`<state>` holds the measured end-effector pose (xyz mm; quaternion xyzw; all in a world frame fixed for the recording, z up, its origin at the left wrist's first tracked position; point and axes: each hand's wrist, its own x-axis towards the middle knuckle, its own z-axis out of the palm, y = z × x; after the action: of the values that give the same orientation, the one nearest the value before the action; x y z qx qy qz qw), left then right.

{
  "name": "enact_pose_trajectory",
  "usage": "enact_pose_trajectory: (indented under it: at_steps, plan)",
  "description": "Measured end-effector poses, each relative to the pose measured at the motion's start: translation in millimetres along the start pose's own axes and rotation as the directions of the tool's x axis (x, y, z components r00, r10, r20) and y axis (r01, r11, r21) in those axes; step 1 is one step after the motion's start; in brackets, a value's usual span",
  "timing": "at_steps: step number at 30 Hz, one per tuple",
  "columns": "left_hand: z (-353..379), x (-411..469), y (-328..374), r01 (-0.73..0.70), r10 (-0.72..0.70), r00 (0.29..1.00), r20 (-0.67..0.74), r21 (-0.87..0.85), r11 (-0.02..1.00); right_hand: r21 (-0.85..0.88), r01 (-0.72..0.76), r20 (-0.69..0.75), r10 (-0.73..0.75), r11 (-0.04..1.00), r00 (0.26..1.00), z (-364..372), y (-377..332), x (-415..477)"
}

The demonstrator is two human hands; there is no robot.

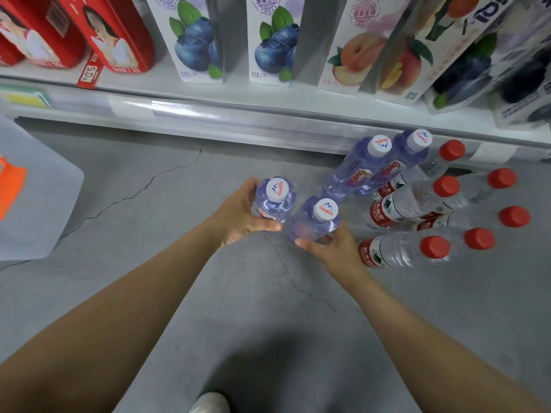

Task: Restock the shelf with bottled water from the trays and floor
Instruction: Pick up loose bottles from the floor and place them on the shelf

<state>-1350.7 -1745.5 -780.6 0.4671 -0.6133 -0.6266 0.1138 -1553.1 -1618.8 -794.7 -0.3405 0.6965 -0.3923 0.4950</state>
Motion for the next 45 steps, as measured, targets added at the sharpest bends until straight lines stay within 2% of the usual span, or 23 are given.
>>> enact_pose_trajectory:
  at_steps: [7, 12, 17, 20, 23, 28, 32, 36, 40, 45]
  plan:
    - [5, 13, 5, 0.000, 0.000, 0.999, -0.042, 0.015, 1.000, 0.143, -0.064, 0.085, 0.053, 0.988, 0.995, -4, 0, -1]
    - [8, -18, 14, 0.113, -0.135, 0.987, -0.087, -0.222, 0.968, 0.290, -0.179, 0.136, 0.145, 0.940, 0.980, -3, -8, -35]
    - [24, -86, 39, 0.261, -0.321, 0.941, -0.112, -0.366, 0.893, 0.438, -0.281, 0.153, 0.238, 0.854, 0.959, 3, -39, -96]
    - [32, -130, 72, 0.335, -0.431, 0.896, -0.110, -0.468, 0.817, 0.468, -0.301, 0.150, 0.262, 0.831, 0.953, 1, -71, -136]
    - [29, -175, 119, 0.346, -0.470, 0.877, -0.100, -0.548, 0.762, 0.486, -0.355, 0.200, 0.293, 0.799, 0.935, -5, -113, -174]
    - [6, -242, 217, 0.372, -0.506, 0.855, -0.113, -0.546, 0.751, 0.469, -0.414, 0.236, 0.341, 0.780, 0.910, -19, -199, -227]
    - [-22, -280, 299, 0.361, -0.491, 0.864, -0.115, -0.538, 0.761, 0.459, -0.418, 0.263, 0.330, 0.784, 0.907, -32, -287, -255]
    - [-52, -312, 391, 0.287, -0.436, 0.886, -0.161, -0.546, 0.787, 0.468, -0.328, 0.247, 0.234, 0.821, 0.940, -48, -383, -277]
    - [-79, -347, 487, 0.159, -0.291, 0.936, -0.196, -0.502, 0.850, 0.469, -0.257, 0.261, 0.145, 0.845, 0.954, -70, -474, -298]
    - [-108, -395, 602, -0.027, -0.172, 0.932, -0.320, -0.533, 0.845, 0.426, -0.118, 0.228, 0.019, 0.897, 0.973, -106, -594, -331]
